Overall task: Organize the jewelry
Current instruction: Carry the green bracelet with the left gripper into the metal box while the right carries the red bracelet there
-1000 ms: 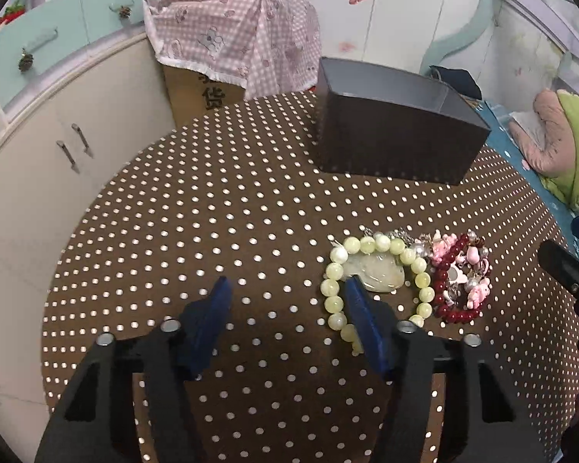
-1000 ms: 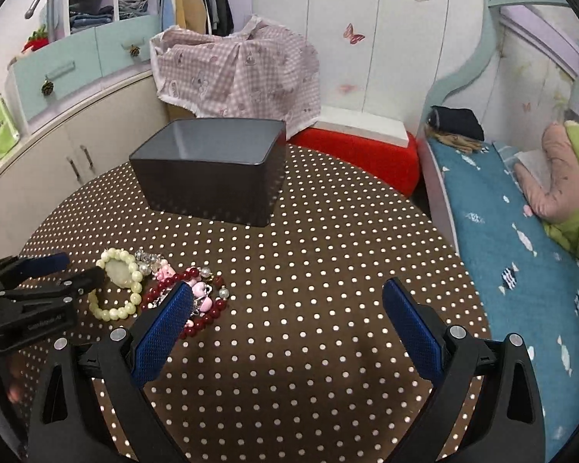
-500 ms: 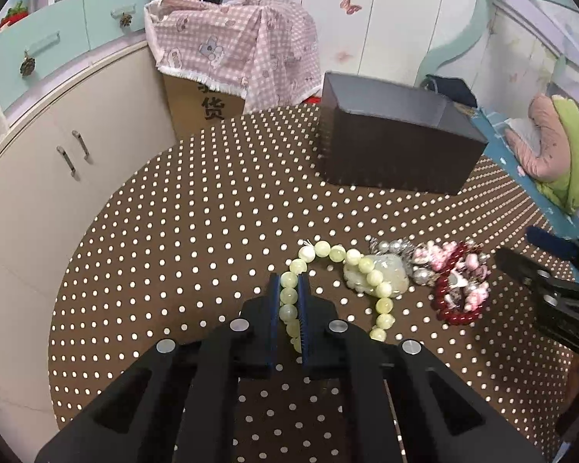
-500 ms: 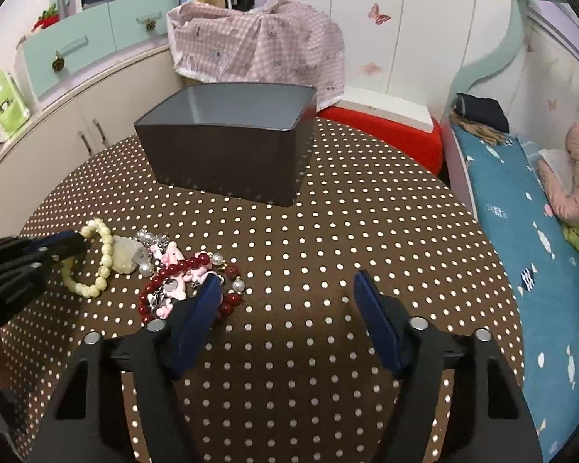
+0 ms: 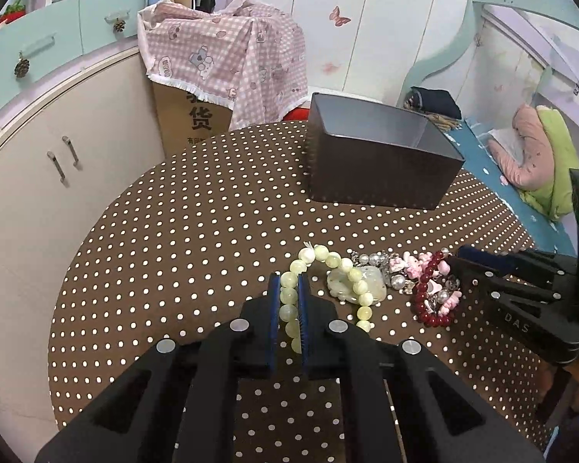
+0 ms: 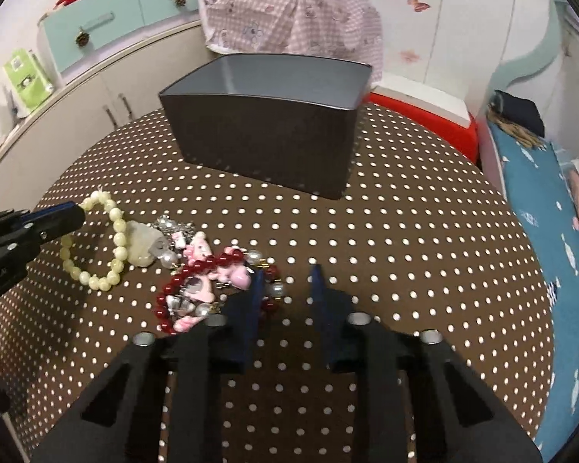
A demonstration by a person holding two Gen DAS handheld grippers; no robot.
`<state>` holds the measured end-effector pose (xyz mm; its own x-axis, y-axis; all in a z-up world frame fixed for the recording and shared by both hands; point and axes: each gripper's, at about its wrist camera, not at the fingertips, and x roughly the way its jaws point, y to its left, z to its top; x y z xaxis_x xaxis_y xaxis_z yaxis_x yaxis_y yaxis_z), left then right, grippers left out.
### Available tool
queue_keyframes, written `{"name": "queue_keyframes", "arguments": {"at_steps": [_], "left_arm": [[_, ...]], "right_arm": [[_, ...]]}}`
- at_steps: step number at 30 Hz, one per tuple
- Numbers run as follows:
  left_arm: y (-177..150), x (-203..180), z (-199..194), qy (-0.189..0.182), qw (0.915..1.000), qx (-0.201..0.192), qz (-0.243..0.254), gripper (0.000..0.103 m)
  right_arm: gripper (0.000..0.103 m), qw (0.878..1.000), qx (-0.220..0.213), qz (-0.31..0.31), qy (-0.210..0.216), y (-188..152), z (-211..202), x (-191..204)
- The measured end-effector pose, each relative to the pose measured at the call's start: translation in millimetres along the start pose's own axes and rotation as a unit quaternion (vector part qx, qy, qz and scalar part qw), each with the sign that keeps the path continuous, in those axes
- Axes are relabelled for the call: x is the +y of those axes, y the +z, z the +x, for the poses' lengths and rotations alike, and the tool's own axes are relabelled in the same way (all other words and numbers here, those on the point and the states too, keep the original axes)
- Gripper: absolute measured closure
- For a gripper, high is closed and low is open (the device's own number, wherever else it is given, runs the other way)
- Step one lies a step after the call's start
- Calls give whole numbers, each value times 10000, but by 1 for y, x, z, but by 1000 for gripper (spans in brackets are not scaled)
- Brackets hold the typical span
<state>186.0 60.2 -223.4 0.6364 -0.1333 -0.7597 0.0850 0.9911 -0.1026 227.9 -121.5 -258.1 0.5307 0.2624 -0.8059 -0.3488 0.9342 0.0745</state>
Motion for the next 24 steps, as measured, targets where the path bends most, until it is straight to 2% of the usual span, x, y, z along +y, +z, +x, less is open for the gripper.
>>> {"name": "queue_keyframes", "arguments": {"at_steps": [4, 15, 24], "left_arm": [[3, 0, -3, -103, 9999, -32, -3, 95], [18, -9, -40, -543, 9975, -424, 128, 95], [45, -21, -70, -1091, 9911, -702, 296, 95]], "right_arm": [[93, 9999, -80, -22, 128, 0, -7, 5], [94, 9968, -750, -216, 181, 9, -84, 25], [94, 9926, -1165, -198, 272, 28, -134, 17]]}}
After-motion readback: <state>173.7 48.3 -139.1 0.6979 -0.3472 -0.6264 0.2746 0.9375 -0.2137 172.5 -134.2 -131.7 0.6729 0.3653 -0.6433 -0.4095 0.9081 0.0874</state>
